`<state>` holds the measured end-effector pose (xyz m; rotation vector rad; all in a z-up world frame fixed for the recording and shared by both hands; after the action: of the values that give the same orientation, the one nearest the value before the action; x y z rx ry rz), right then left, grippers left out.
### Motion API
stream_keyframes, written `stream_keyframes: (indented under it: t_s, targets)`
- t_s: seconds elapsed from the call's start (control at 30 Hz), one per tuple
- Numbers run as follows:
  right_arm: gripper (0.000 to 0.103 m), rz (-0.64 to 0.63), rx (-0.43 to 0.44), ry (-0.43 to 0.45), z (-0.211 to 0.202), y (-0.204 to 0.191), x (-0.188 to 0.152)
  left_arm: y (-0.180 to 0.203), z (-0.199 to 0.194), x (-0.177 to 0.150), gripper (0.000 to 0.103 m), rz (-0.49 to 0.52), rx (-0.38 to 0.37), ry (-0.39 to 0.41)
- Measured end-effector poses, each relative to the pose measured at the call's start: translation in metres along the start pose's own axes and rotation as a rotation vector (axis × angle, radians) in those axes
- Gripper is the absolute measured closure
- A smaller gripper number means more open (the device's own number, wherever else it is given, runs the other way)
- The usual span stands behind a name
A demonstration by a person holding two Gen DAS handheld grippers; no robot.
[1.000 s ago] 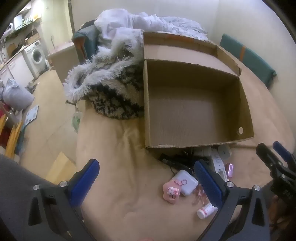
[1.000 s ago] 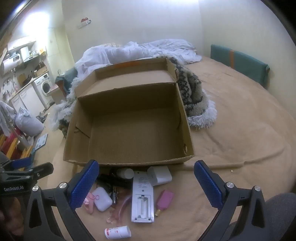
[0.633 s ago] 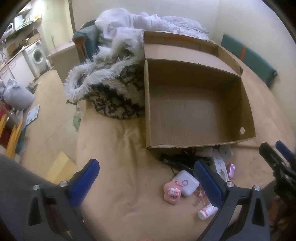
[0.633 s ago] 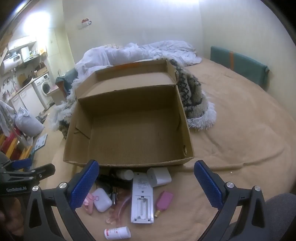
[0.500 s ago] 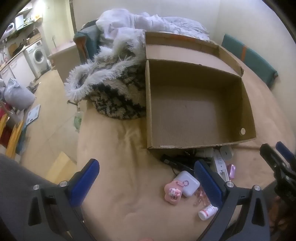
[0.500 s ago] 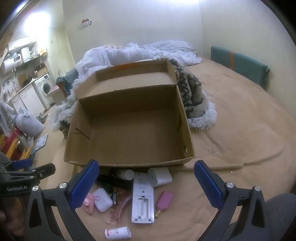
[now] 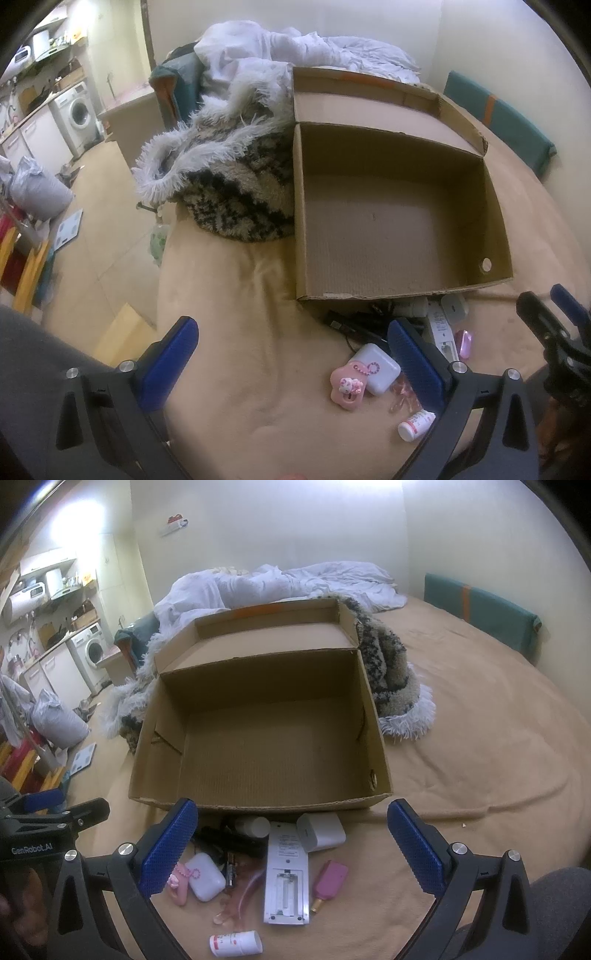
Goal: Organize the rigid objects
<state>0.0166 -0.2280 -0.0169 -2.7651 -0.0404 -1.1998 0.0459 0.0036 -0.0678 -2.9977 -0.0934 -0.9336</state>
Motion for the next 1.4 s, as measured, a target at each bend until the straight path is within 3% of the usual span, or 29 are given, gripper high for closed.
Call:
stream_keyframes:
  t_s: [0.9,1.07,1.4]
  targets:
    - [0.000,0.006,0.003,-0.003,0.000,-0.001,-0.001,-0.006,-0.001,0.002,0.001,-0.011,0.020,0.023]
    - [0.000,0.011,0.017,0.017,-0.003,-0.002,-0.002,-0.005,-0.003,0.007,0.001,0.000,0.002,0.060]
    - [0.000,0.075,0.035,-0.038,0.004,0.008,-0.007,-0.003,-0.014,0.012,0.001,0.047,-0.029,0.127]
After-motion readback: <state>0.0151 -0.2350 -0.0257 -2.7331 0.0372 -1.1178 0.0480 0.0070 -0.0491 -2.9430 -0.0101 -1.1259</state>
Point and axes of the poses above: each gripper's, at about its wrist camera, not at the fingertips, and z roughly the way its jaws point, y to its right, x to its top, the point moved 8 cm from there along z, roughly the way its jaws point, and after that the axes turned 1 degree about y, right-handed, at the moved point
